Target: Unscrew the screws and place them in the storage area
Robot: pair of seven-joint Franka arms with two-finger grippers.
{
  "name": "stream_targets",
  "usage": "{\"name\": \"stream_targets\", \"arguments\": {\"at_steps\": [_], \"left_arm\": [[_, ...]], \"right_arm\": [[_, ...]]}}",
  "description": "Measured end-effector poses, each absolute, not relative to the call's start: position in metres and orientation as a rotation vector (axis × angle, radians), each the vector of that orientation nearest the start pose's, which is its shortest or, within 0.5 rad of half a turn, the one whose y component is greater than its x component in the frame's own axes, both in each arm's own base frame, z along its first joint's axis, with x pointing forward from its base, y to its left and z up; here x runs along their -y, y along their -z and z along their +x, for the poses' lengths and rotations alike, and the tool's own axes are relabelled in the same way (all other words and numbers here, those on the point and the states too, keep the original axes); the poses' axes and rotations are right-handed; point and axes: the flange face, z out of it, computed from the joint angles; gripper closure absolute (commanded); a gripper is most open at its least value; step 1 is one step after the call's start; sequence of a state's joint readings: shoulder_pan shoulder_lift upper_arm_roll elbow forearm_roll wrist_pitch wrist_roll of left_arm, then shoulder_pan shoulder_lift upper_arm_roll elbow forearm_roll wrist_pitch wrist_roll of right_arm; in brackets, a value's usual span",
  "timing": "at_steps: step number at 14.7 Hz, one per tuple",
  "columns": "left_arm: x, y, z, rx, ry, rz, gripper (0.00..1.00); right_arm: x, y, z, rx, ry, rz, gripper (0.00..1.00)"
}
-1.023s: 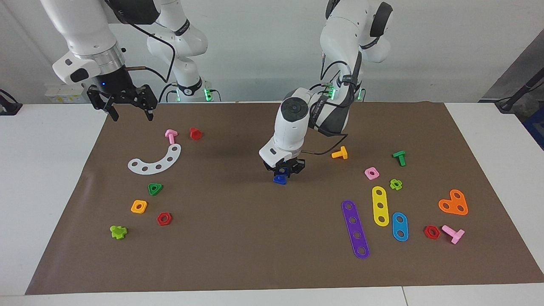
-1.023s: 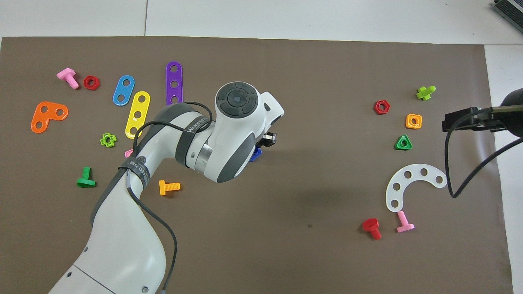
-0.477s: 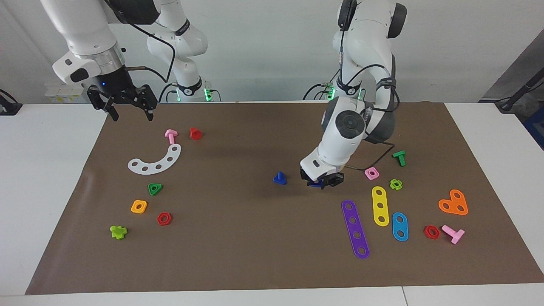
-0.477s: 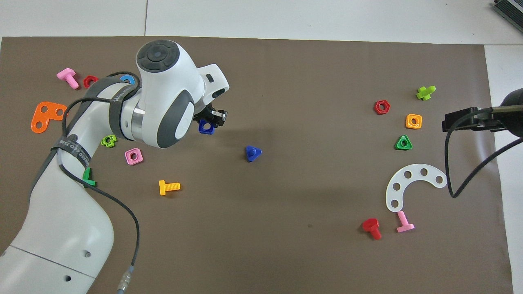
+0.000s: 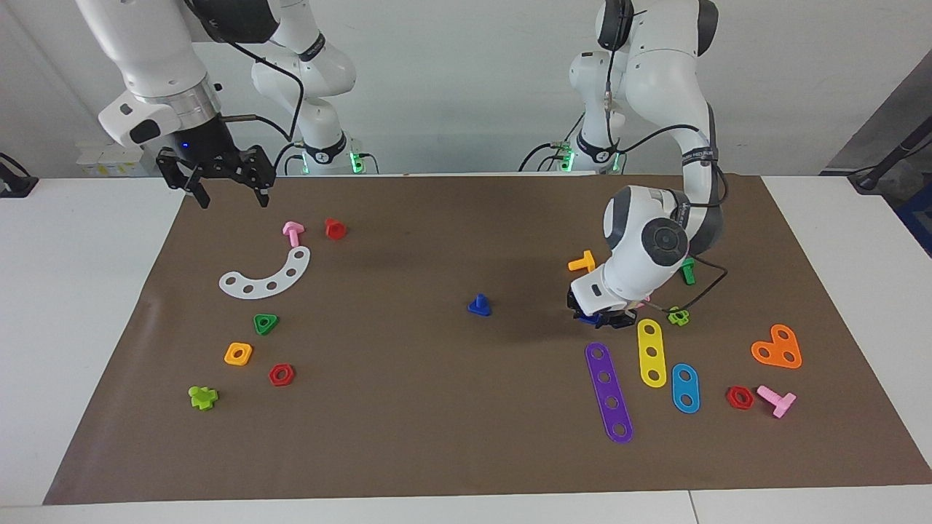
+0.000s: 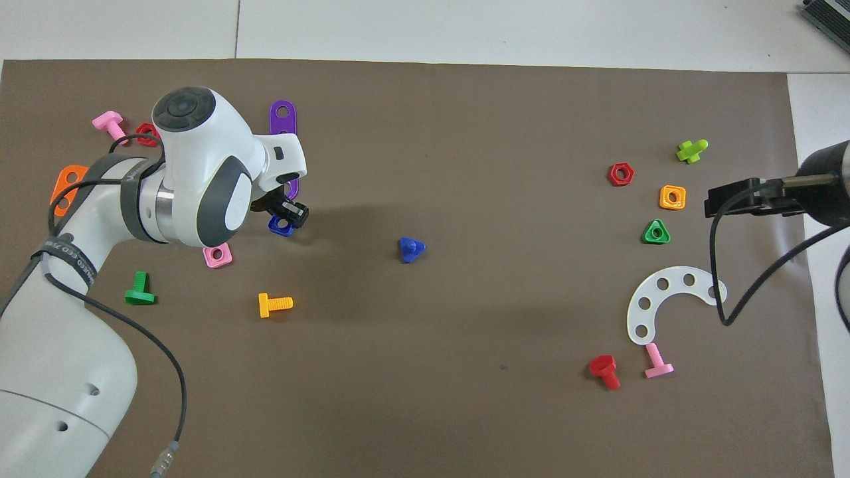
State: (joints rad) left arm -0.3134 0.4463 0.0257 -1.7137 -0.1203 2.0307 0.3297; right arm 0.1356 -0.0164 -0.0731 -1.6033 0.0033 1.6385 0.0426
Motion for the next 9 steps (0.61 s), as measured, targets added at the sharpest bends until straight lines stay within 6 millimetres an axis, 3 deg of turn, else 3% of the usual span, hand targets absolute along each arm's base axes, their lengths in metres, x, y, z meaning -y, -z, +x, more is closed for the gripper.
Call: {"name": "stream_targets", "arguments": {"at_steps": [1, 2, 4, 6, 9], "left_arm": [[0.188, -0.313, 0.615, -0.913, -0.202, -3.099, 0.07], [0.183, -0.309, 0.611, -0.921, -0.2, -3.097, 0.0], [0.175, -0.311, 0.611, -0.92, -0.185, -3.099, 0.0], [0.165, -0.327, 0.616, -0.895, -0.143, -3.108, 0.0], [0.131, -0.391, 0.63, -0.81, -0.072, -3.135, 0.0]], "right_arm": [[-0.052, -0.618, 0.555, 0.06, 0.087, -3.125, 0.0], [-0.072, -0.61, 0.556, 0.078, 0.099, -3.118, 0.0], [-0.119, -0.591, 0.553, 0.085, 0.102, -3.091, 0.0], [-0.169, -0.566, 0.555, 0.056, 0.103, -3.062, 0.0], [-0.248, -0.516, 0.56, 0.034, 0.126, -3.049, 0.0]]}}
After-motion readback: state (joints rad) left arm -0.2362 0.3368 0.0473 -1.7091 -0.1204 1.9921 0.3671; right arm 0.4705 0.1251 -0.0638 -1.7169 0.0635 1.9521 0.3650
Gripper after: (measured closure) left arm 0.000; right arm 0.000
